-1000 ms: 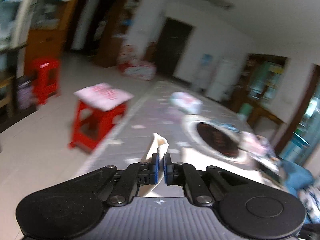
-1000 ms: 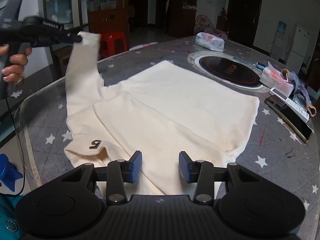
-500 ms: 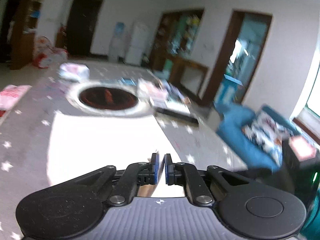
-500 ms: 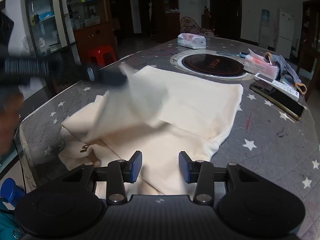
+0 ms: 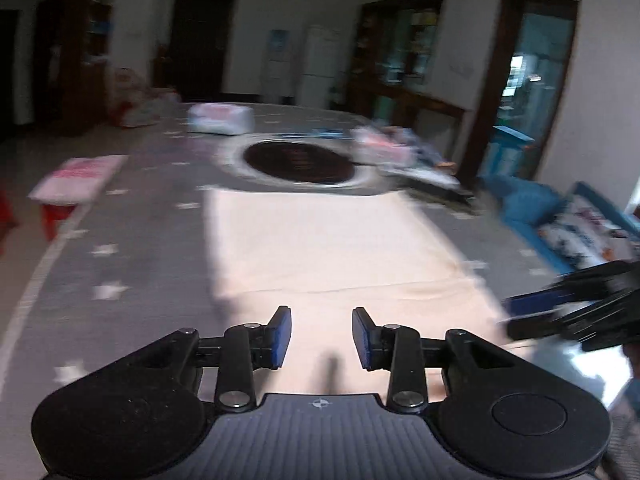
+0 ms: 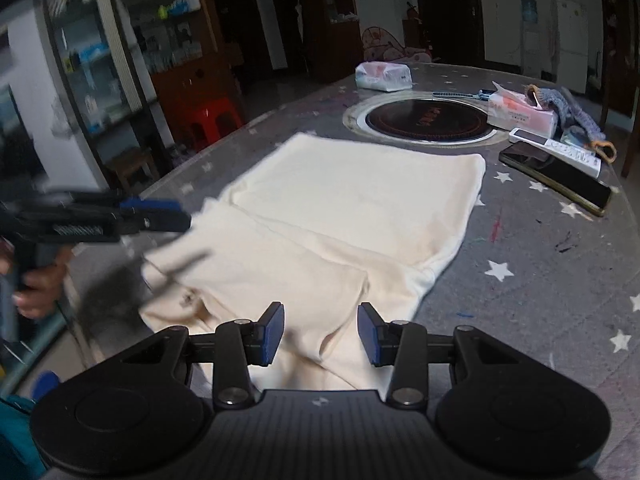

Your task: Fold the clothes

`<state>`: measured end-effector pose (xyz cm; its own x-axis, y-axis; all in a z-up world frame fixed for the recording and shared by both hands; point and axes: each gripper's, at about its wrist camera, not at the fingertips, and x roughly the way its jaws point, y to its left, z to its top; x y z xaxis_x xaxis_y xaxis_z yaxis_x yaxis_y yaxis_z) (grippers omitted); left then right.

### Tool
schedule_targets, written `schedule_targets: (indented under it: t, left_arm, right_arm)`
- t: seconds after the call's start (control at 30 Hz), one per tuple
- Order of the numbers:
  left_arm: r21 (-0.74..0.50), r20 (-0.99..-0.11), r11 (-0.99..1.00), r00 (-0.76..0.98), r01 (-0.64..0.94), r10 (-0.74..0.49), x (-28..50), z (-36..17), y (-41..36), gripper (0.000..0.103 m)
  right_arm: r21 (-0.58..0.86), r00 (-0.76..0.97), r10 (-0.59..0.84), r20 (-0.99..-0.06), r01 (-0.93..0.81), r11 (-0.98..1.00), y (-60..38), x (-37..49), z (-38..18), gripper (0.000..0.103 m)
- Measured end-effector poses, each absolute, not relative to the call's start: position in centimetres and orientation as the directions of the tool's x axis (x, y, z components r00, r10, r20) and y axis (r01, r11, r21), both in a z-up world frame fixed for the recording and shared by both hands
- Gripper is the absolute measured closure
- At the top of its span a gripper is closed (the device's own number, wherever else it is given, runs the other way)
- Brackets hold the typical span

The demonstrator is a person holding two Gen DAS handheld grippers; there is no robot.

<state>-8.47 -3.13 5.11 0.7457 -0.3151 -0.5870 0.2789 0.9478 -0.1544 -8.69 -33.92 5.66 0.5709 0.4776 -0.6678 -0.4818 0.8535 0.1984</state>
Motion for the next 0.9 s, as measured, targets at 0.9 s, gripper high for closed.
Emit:
schedule_targets:
  t: [0.9]
  left_arm:
    - [-0.072,-0.628,0.988,0.764,0.137,-0.152,-3.9,2.2,-1.7,0.068]
  right_arm:
    - [-0.049,0.712,0.262,-0.651,-0.384,0.922,-30.4,-6.2,5.1,0.101]
